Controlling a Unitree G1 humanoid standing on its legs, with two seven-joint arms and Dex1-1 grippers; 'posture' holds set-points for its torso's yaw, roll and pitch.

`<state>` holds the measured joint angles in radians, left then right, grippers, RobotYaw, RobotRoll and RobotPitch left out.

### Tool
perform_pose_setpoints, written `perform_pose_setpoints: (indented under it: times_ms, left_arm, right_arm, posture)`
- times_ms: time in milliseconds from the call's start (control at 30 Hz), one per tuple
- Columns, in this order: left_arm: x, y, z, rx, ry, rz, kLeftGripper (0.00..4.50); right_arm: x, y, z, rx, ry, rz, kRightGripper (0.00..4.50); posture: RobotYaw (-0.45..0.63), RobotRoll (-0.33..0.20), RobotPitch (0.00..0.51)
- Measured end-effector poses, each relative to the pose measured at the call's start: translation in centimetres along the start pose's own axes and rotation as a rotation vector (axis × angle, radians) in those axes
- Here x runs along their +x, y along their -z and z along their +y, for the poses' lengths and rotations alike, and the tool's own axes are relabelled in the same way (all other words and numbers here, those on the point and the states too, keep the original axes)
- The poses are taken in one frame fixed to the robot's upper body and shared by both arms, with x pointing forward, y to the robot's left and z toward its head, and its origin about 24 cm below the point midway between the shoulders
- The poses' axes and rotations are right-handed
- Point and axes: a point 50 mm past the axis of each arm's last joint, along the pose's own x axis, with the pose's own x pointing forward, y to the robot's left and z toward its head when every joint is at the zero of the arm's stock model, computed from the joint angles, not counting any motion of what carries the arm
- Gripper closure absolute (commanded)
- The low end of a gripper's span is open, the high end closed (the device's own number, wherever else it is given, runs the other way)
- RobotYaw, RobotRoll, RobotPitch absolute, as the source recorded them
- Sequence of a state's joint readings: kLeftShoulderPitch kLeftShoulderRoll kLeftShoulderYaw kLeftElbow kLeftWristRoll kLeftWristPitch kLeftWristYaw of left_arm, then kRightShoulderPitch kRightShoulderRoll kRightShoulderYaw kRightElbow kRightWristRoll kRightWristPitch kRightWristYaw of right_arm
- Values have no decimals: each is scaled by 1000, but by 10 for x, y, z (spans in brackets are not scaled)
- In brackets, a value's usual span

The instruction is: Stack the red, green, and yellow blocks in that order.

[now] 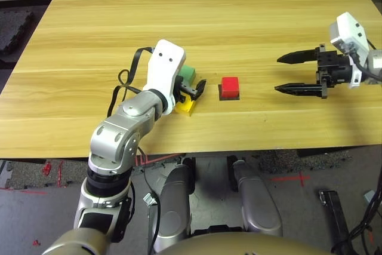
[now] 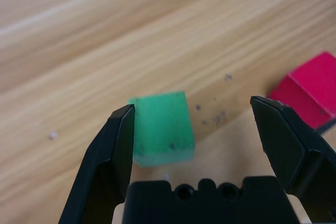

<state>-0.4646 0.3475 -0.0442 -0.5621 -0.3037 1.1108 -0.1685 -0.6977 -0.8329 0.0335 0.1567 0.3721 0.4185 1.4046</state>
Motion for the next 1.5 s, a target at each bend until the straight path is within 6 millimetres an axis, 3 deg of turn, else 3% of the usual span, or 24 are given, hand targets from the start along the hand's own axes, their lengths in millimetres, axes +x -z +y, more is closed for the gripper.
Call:
perform_pose_setpoints:
  times_ms: [200,567,1133,1500]
  left_arm:
    - [-1,-3,5,43,-25,-13,0]
    - [-2,12,-1,35,2,72,0]
    - [4,12,0,27,-17,67,0]
    - [8,-13,17,52,-126,-64,0]
  right_arm:
    - [2,-4,-4,-17,3,-16,36]
    - [7,-2,-5,-19,-9,-19,36]
    - [12,1,-3,-20,-26,-22,36]
    - [15,4,-4,-20,-28,-27,36]
  posture:
    - [365,103,261]
    - [370,106,272]
    - [370,113,269]
    - [381,117,256]
